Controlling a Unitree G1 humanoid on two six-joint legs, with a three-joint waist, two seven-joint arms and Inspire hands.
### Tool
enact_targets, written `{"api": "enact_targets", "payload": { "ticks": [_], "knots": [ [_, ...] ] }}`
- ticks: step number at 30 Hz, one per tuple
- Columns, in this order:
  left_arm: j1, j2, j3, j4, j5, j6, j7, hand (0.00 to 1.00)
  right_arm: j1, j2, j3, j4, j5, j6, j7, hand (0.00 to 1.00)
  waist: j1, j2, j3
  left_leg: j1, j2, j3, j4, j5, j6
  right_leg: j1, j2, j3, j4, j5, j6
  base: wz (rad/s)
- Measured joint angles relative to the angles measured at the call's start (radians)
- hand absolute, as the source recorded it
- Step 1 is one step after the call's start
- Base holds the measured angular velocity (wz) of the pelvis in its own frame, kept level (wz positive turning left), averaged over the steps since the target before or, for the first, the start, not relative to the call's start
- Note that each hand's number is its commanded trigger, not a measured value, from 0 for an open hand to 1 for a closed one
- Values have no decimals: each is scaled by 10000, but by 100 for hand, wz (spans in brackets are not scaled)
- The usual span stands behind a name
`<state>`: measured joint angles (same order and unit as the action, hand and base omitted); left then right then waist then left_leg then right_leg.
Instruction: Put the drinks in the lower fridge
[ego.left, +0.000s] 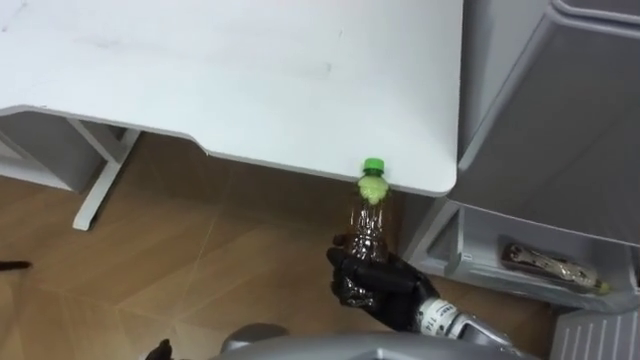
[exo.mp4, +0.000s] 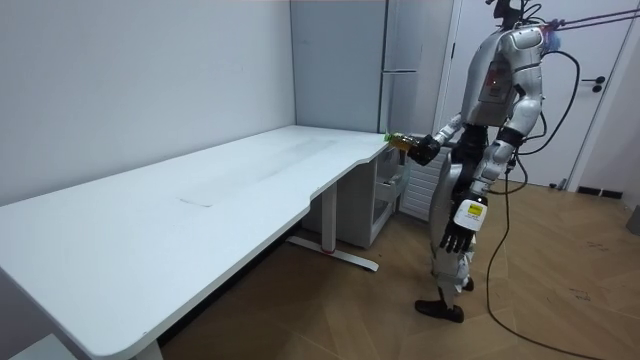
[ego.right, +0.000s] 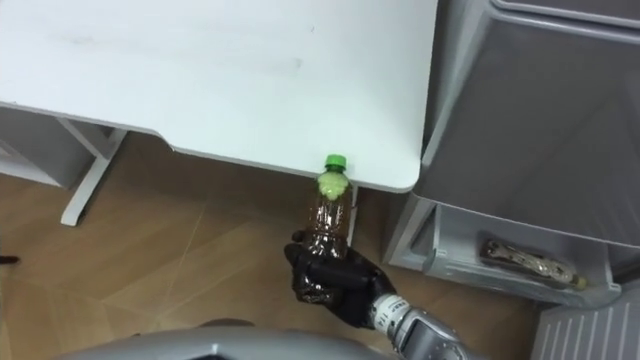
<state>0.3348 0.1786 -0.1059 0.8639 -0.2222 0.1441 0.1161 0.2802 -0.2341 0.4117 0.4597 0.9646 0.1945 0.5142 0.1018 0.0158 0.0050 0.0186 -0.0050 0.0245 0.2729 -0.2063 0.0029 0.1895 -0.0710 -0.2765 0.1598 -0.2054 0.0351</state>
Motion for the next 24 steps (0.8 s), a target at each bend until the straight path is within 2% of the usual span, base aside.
{"api": "enact_targets", "payload": {
  "ticks": [4, 6, 8, 11, 14, 24],
  "knots": [
    [-184, 46, -288, 197, 232, 23, 82, 0, -9, 3, -17, 84, 143, 20, 11, 100, -215, 25, 15, 54, 24, 66, -3, 4, 5, 0, 4, 93, 96, 7, -3, -6],
    [-304, 44, -368, 291, 549, 31, 108, 0, -61, -6, -20, 224, 205, -16, 20, 100, -248, 29, -11, 103, 79, 220, -12, 3, 3, 2, 42, 300, 106, 29, -33, -19],
    [-370, 54, -449, 290, 887, 31, 109, 0, -62, -11, -35, 294, 407, -78, 15, 100, -343, 20, -11, 100, 97, 256, -5, 9, -3, -22, 49, 321, 105, 51, -49, -9],
    [-396, 54, -463, 304, 1438, 32, 95, 0, -70, -22, -163, 464, 506, -197, 12, 100, -494, 6, -59, 64, 116, 323, 26, 15, 1, -143, 76, 496, 108, 56, -53, -8],
    [-402, 96, -542, 329, 1586, 35, 91, 0, -68, -35, -372, 516, 513, -230, -61, 100, -714, -36, -68, 22, 98, 337, 80, 28, 17, -163, 83, 617, 29, 45, -44, -1],
    [-373, 160, -575, 349, 1898, 55, 115, 0, -41, -121, -533, 532, 1531, -319, -601, 100, -1101, -121, -62, 194, 115, 566, 84, 55, 71, -115, 79, 880, -56, 135, -7, -7]
  ]
}}
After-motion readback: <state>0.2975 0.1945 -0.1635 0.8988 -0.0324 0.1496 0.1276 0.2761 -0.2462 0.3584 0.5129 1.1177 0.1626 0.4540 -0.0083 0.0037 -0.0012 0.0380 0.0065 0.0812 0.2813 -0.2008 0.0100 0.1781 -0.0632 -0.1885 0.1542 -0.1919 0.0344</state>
